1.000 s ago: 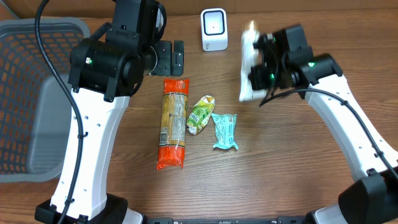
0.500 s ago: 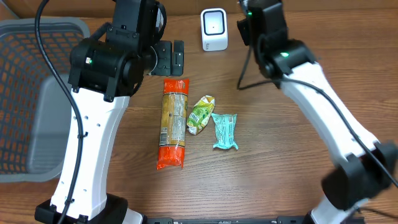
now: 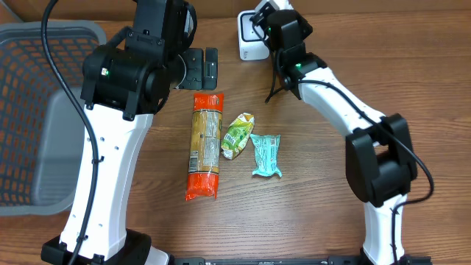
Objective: Scan the item barcode
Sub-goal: 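Lift the white tube with the right gripper to the scanner, then carry the white tube right and drop it at the table's right edge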
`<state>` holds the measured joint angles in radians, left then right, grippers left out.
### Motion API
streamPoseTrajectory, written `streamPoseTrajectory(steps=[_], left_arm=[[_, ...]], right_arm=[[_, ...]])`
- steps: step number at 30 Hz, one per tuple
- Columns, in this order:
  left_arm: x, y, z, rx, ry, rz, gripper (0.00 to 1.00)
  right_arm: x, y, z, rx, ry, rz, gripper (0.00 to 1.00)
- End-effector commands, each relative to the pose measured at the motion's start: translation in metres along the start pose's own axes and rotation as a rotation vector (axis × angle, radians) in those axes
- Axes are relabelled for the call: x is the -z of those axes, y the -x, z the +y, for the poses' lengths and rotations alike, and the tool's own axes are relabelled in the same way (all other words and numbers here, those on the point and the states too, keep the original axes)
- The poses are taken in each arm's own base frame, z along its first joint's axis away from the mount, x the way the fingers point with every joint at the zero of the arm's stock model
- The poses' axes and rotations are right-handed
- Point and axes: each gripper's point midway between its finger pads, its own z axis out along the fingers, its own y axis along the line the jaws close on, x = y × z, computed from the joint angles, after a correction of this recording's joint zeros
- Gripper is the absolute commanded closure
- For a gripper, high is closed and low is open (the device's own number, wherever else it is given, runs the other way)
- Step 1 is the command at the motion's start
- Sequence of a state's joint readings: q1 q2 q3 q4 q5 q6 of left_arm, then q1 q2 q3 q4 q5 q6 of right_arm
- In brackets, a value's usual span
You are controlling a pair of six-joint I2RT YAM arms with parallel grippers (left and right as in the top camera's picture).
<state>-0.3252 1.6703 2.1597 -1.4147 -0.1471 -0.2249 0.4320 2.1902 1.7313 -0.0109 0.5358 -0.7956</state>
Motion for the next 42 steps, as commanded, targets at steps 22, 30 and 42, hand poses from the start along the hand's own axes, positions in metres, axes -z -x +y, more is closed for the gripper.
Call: streamPoseTrajectory(steps=[22, 30, 42], left_arm=[[-0.001, 0.001, 0.003, -0.015, 0.013, -0.002, 0.01], [-0.001, 0.001, 0.003, -0.015, 0.013, -0.002, 0.0], [-0.001, 0.001, 0.003, -0.015, 0.013, -0.002, 0.01]], right_arm=[[-0.031, -0.025, 0.031, 0.263, -0.075, 0.079, 0.97], [-0.02, -0.011, 0.041, 0.273, -0.079, 0.067, 0.96], [0.073, 0.026, 0.017, -0.033, 0.235, 0.012, 0.96]])
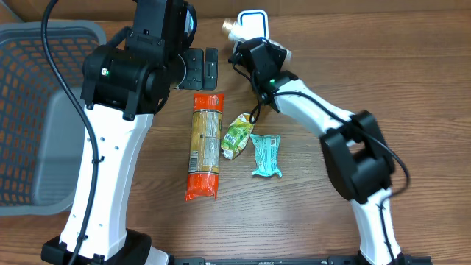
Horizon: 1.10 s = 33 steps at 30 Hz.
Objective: Scan the item barcode
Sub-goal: 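Carry the white tube right and drop it at the table's right edge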
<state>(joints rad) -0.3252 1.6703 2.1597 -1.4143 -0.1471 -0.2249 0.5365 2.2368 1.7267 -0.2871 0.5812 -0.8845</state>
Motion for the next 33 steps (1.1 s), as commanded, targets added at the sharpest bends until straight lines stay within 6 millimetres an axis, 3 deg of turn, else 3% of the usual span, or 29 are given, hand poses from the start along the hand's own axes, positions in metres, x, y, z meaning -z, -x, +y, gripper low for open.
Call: streamPoseTrajectory(steps=[1, 7, 9, 12, 16, 26, 30, 33], left_arm=[[-0.001, 0.001, 0.003, -0.015, 0.013, -0.001, 0.0], [-0.001, 0.001, 0.003, -0.015, 0.013, -0.001, 0.0], [-0.001, 0.001, 0.003, -0.015, 0.013, -0.001, 0.01], [-0.001, 0.001, 0.003, -0.015, 0.013, -0.001, 0.0], [-0.001, 0.001, 0.003, -0.015, 0.013, -0.001, 0.0], [-0.001, 0.001, 0.003, -0.015, 0.013, -0.001, 0.0], [-0.001, 0.001, 0.003, -0.015, 0.013, -0.001, 0.01], [-0.001, 0.001, 0.003, -0.015, 0.013, -0.001, 0.0]], right_arm=[[0.08, 0.02, -0.071, -0.364, 0.096, -0.183, 0.96], [0.156, -0.009, -0.053, -0.717, 0.595, -0.188, 0.96], [0.175, -0.03, -0.053, -0.872, 0.738, -0.128, 0.96], [0.182, -0.077, -0.046, -1.076, 0.865, 0.065, 0.96], [0.169, -0.132, -0.032, -1.215, 0.936, 0.231, 0.96], [0.101, -0.265, 0.005, -1.632, 0.797, 0.447, 0.96], [0.091, -0.301, 0.005, -1.742, 0.736, 0.457, 0.96], [0.088, -0.315, 0.003, -1.769, 0.703, 0.456, 0.96]])
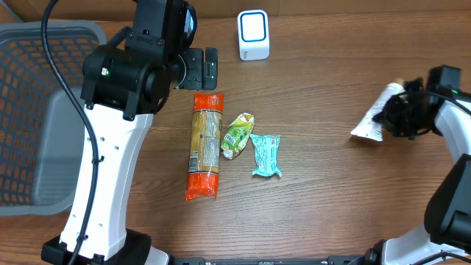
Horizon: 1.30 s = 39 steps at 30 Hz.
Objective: Scan the item barcode
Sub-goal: 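Carry the white tube right and drop it at the table's right edge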
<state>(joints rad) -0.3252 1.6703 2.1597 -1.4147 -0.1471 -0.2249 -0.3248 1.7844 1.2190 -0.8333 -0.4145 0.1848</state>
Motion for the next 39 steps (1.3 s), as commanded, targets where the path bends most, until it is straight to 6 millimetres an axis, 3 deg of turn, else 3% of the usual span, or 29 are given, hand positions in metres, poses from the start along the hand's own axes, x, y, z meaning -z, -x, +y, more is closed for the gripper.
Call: streamPoseTrajectory(steps=[1, 6, 16, 26, 32, 39], left_arm=[[-0.001, 0.001, 0.003, -0.015, 0.013, -0.002, 0.0], [-0.001, 0.001, 0.003, -0.015, 0.013, -0.002, 0.0], [-0.001, 0.001, 0.003, -0.015, 0.013, -0.002, 0.01], [-0.001, 0.001, 0.003, -0.015, 0.013, -0.002, 0.01], [-0.001, 0.001, 0.003, -0.015, 0.013, -0.002, 0.0], [-0.001, 0.001, 0.003, -0.015, 0.013, -0.002, 0.0]], right_arm=[[0.008, 0.01, 0.001, -0.02, 0.035, -0.047, 0.96], [0.008, 0.021, -0.007, -0.023, -0.012, -0.098, 0.96], [0.013, 0.034, -0.036, -0.249, -0.166, -0.187, 0.96], [0.03, 0.056, -0.072, -0.401, -0.356, -0.365, 0.96], [0.037, 0.067, -0.079, -0.419, -0.392, -0.433, 0.96], [0.04, 0.066, -0.092, -0.485, -0.448, -0.475, 0.96]])
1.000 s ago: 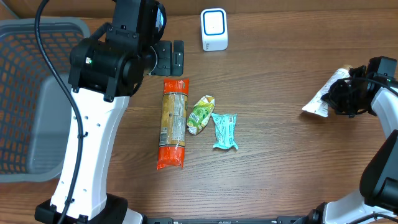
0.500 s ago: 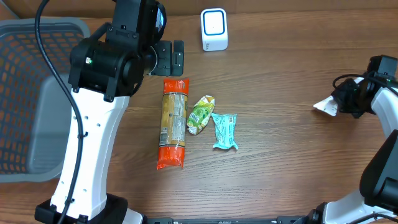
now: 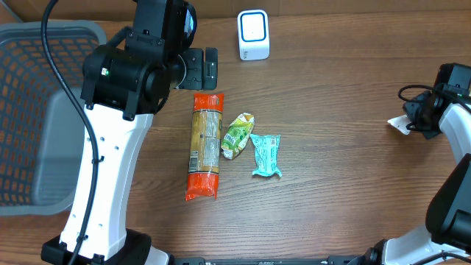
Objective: Scan the item barcode
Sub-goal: 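Carry the white tube right and drop it at the table's right edge, then reach the right gripper to the mint-green wipes pack and grasp it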
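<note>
The white scanner [image 3: 254, 34] with a blue outline stands at the table's far edge. At the far right my right gripper [image 3: 409, 118] is shut on a white tube [image 3: 398, 124], of which only a small white end shows. My left gripper [image 3: 203, 68] hovers open just beyond the top of a long orange package [image 3: 205, 146], with nothing between its fingers. A green packet [image 3: 238, 135] and a teal packet [image 3: 266, 154] lie side by side right of the orange one.
A grey mesh basket [image 3: 29, 44] fills the left edge of the table. The left arm's white link [image 3: 103, 184] rises over the table's left front. A black cable [image 3: 412, 92] loops beside the right wrist.
My right gripper has moved further right with the white tube, so less of the tube shows. The left arm and the three packets have not moved.
My right gripper was first at the scanner at the far edge. Then it held a tan-capped white tube just left of the scanner. Later it was at the right side of the table with the tube, and now it is nearer the right edge.
</note>
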`<state>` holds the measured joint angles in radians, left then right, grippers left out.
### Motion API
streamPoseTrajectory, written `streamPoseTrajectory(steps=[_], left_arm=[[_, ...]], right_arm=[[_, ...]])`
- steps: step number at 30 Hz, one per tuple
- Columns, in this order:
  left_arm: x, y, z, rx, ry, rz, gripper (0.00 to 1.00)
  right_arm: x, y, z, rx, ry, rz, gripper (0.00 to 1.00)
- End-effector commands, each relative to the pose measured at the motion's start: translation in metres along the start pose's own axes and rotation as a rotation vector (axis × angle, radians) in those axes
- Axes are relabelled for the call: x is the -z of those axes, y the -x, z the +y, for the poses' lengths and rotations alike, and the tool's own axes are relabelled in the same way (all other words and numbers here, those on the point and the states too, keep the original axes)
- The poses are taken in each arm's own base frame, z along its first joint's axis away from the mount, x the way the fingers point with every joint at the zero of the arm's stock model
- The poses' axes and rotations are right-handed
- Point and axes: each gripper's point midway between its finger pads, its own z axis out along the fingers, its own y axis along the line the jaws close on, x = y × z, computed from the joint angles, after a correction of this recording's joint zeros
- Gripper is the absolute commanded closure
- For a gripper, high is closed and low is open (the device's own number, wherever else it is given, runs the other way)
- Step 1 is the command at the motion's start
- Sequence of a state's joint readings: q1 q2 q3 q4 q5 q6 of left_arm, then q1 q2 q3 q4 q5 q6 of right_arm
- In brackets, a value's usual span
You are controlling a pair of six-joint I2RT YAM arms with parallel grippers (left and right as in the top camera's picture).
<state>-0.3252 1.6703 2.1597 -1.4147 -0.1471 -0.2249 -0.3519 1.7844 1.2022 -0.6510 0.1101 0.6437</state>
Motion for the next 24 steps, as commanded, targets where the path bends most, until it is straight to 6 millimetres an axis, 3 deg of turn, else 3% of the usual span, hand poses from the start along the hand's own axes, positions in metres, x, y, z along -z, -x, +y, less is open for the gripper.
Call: streamPoseTrajectory(steps=[1, 5, 6, 7, 8, 11, 14, 18, 21, 24], left_arm=[[-0.001, 0.001, 0.003, -0.015, 0.013, -0.002, 0.0], [-0.001, 0.001, 0.003, -0.015, 0.013, -0.002, 0.0], [-0.001, 0.001, 0.003, -0.015, 0.013, -0.002, 0.0], [-0.001, 0.001, 0.003, -0.015, 0.013, -0.002, 0.01], [-0.001, 0.001, 0.003, -0.015, 0.013, -0.002, 0.0], [-0.001, 0.001, 0.003, -0.015, 0.013, -0.002, 0.01], [-0.001, 0.001, 0.003, -0.015, 0.013, -0.002, 0.0], [-0.001, 0.001, 0.003, -0.015, 0.013, -0.002, 0.01], [-0.001, 0.001, 0.003, -0.015, 0.013, -0.002, 0.0], [-0.001, 0.001, 0.003, -0.015, 0.013, -0.002, 0.01]], right_arm=[[0.004, 0.013, -0.01, -0.046, -0.057, -0.081, 0.96], [0.001, 0.012, -0.011, -0.044, -0.068, -0.078, 0.96], [0.001, 0.012, -0.011, -0.044, -0.067, -0.077, 0.87], [0.001, 0.012, -0.011, -0.044, -0.067, -0.077, 0.63], [0.001, 0.012, -0.011, -0.038, -0.065, -0.074, 0.5], [0.005, 0.009, -0.002, 0.069, -0.026, -0.037, 0.2], [0.021, 0.01, 0.007, 0.1, 0.008, -0.007, 0.15], [0.062, 0.002, 0.044, 0.226, 0.19, 0.077, 0.03], [0.095, -0.026, 0.074, 0.31, 0.389, 0.201, 0.03], [0.121, -0.073, 0.099, 0.42, 0.587, 0.372, 0.04]])
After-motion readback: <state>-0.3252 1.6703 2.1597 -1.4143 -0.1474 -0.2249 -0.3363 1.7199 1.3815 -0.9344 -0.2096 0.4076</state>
